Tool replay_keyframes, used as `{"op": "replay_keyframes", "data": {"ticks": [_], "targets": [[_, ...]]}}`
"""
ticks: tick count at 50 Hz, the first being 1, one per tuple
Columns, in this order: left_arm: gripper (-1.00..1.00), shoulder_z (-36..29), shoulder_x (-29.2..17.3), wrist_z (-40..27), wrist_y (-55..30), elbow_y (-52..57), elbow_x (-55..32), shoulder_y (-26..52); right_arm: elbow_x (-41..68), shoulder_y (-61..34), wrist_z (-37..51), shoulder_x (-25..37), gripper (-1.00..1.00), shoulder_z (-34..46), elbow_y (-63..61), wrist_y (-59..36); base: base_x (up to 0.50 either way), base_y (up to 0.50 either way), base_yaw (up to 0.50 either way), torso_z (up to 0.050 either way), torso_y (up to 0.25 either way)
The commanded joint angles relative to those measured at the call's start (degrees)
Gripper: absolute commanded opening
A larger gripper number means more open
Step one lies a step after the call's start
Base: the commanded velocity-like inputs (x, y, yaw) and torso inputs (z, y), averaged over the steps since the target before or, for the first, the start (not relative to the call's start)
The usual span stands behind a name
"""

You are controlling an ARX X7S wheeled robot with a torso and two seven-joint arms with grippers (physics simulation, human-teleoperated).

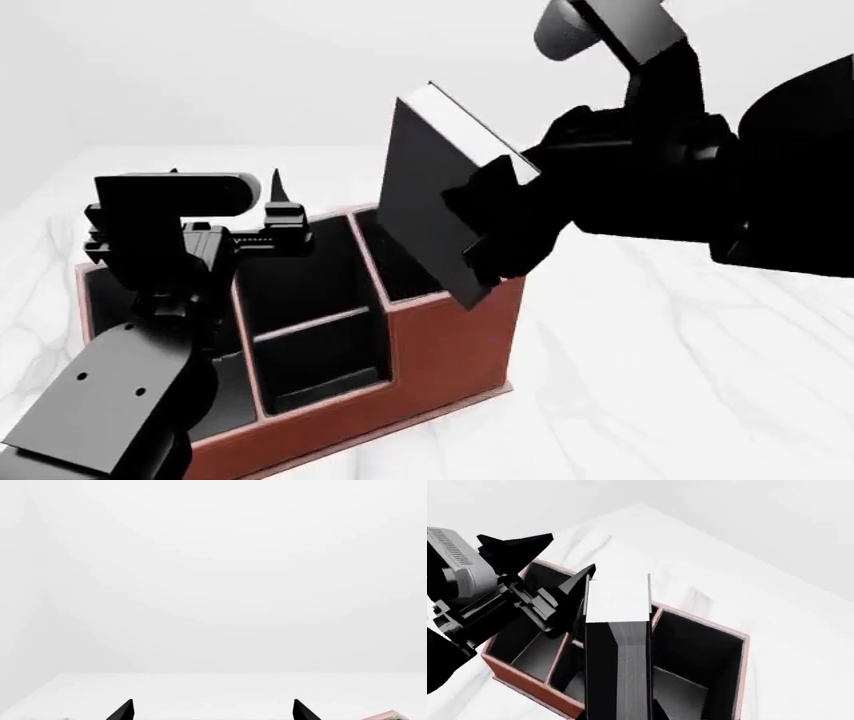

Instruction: Pick up the book and place it in the right compartment of the caddy.

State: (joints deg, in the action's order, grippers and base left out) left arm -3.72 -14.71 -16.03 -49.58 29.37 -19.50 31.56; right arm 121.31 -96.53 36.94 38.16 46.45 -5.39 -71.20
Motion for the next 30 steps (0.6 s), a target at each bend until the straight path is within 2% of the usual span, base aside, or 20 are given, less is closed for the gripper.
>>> {"op": "replay_keyframes", "data": {"ticks": [1, 6, 9, 16, 18, 30], "targets": [[1.00, -0.33, -0.11, -0.16, 0.58, -0.61, -0.06, -0.04, 0.20, -9.95, 5.67, -2.13, -1.00, 2.85, 15.55, 1.25, 0.00, 0.00, 0.00, 0.000, 0.010], [1.00, -0.27, -0.21, -0.21, 0.79, -0.97, -0.14, 0.06, -3.18, -10.47, 5.99, -5.82, -1.00, 5.23, 23.04, 2.64, 0.00, 0.00, 0.00, 0.000, 0.000], [1.00, -0.49, -0.29, -0.29, 0.95, -1.20, -0.01, 0.05, -9.19, -10.45, 1.92, -9.88, -1.00, 7.86, 27.50, 2.28, 0.00, 0.00, 0.00, 0.000, 0.000], [1.00, -0.48, -0.40, -0.55, 0.59, -0.71, -0.29, 0.10, -15.87, -11.74, -2.45, -15.56, -1.00, 11.06, 35.67, 3.85, 0.00, 0.00, 0.00, 0.000, 0.001], [1.00, -0.64, -0.41, -0.60, 0.52, -0.63, -0.32, 0.14, -20.95, -12.32, -7.02, -19.37, -1.00, 13.85, 41.01, 5.26, 0.00, 0.00, 0.00, 0.000, 0.000], [1.00, -0.70, -0.69, -0.98, -0.23, 0.05, -0.78, 0.39, -29.54, -14.50, -20.29, -27.86, -1.00, 20.09, 55.73, 6.70, 0.00, 0.00, 0.00, 0.000, 0.001]]}}
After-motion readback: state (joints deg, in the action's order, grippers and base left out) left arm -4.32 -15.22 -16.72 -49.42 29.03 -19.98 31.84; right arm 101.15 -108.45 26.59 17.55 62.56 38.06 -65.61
